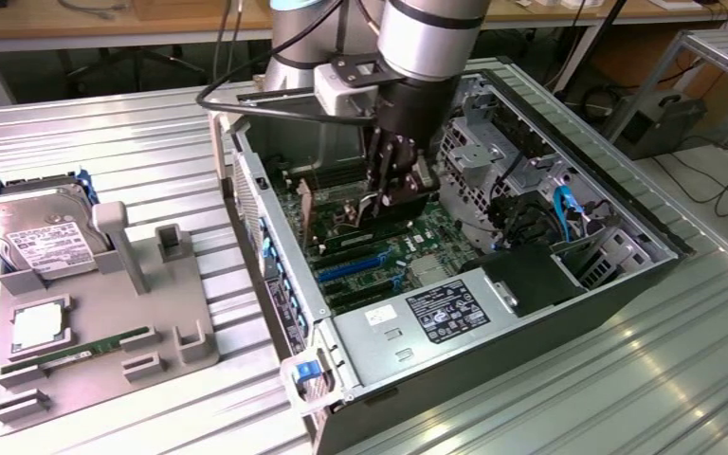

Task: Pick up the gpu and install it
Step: 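Insert the gpu into the slot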

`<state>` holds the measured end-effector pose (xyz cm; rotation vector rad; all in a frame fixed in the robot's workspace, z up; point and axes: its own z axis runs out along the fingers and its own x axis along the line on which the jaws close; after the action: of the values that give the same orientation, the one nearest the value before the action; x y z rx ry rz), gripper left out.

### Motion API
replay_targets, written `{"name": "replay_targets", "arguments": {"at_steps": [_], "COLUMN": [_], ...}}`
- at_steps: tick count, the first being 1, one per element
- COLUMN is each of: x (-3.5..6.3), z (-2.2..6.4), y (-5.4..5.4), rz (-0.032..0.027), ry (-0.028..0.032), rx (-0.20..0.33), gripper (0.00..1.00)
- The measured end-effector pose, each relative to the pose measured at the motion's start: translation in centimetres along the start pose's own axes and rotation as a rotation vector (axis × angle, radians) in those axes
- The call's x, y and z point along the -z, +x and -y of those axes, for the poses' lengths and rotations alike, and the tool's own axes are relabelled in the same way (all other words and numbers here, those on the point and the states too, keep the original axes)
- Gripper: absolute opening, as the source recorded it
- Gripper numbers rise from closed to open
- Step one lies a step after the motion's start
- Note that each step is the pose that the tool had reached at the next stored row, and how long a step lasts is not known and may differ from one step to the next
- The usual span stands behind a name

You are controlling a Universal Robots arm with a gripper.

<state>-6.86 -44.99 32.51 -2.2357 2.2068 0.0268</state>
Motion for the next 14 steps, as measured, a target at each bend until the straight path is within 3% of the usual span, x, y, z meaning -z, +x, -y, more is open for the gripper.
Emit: {"name": "replay_targets", "arguments": {"at_steps": [9,14], "x": [-1.96,-2.36], "z": [-0.56,-0.66], "y": [0.6,0.6], "rz": [0.0001,-0.0015], "ry": [0.0,-0.0002], "rx": [0.007,0.008], "gripper": [0.26,0.26]}}
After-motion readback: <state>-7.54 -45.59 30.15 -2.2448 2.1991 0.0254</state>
